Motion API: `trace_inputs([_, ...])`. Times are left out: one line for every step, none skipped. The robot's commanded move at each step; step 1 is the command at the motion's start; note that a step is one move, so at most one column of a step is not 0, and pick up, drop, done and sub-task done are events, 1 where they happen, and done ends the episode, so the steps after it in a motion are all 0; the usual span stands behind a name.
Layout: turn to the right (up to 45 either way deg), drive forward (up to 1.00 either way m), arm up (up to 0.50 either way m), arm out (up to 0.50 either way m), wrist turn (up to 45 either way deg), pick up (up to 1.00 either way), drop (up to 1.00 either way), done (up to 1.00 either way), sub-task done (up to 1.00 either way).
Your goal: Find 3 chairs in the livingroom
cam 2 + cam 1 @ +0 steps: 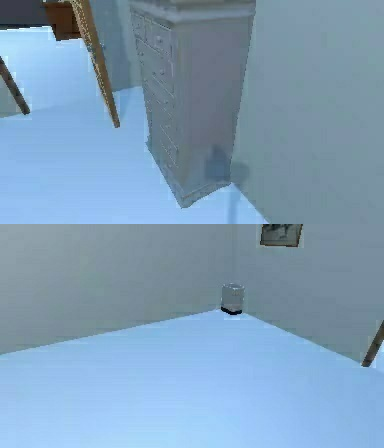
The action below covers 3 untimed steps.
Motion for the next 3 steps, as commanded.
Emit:
trace_inputs([45.0,0.0,0.0,0.0,0.0,0.0,0.0,0.0,0.0])
trace_inputs([9.0,0.0,0.0,0.0,0.0,0.0,0.0,0.0,0.0])
trace_inputs([0.0,1.0,0.0,0.0,0.0,0.0,0.0,0.0,0.0])
